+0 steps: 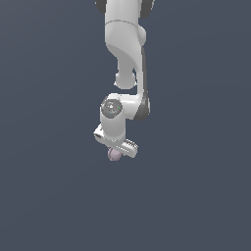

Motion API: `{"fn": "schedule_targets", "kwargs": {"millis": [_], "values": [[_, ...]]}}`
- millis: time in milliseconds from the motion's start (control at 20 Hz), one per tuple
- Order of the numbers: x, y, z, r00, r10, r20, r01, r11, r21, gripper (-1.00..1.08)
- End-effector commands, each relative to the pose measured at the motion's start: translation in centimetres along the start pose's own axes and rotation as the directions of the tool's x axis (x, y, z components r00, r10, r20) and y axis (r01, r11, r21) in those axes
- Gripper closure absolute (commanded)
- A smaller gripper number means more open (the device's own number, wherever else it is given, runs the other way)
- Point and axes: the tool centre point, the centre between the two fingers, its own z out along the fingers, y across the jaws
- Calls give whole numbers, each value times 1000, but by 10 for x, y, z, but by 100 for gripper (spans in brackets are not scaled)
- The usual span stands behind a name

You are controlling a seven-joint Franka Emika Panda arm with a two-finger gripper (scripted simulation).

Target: Pick up the object and move it to a goal position.

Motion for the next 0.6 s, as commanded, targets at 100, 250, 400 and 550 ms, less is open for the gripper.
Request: {"fn": "schedule_targets", "kwargs": {"millis": [100,250,400,550], "values": [[0,1,1,1000,2,1,-2,1000,-1,108],[0,0,0,1000,0,1,0,1000,0,108],[-2,-1,-4,1000,0,1,0,1000,0,108],[-5,-4,-12,1000,0,1,0,1000,0,108]]}}
